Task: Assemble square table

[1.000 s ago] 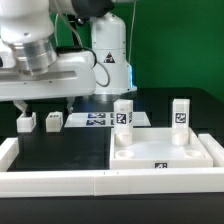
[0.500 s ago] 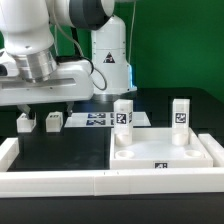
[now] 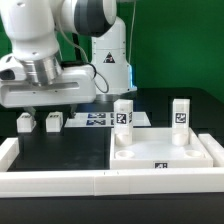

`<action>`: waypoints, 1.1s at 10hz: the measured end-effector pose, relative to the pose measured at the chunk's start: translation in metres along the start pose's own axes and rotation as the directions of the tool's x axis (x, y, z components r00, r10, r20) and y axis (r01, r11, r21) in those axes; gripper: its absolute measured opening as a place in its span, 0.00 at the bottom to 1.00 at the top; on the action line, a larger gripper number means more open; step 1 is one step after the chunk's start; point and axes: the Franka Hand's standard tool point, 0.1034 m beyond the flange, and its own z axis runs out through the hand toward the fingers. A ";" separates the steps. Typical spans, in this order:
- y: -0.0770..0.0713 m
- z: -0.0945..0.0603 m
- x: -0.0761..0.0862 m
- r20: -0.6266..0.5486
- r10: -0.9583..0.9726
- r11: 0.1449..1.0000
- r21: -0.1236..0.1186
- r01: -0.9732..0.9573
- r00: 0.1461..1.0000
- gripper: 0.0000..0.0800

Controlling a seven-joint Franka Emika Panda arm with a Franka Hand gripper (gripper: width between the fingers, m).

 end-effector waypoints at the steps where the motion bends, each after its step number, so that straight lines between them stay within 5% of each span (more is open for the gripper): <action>1: 0.002 0.001 -0.003 0.003 0.000 1.000 0.004 0.000 1.000 0.81; 6: 0.001 0.004 -0.003 0.020 -0.006 1.000 0.002 0.006 1.000 0.81; 8: -0.004 0.013 -0.009 0.143 -0.009 0.999 0.032 0.004 0.990 0.81; 11: 0.001 0.017 -0.006 0.305 -0.059 0.998 -0.016 0.067 0.950 0.81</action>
Offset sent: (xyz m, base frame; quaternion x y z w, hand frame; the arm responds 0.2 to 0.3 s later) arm 0.0000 0.0000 0.0000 0.0000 -0.0650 0.0000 0.9979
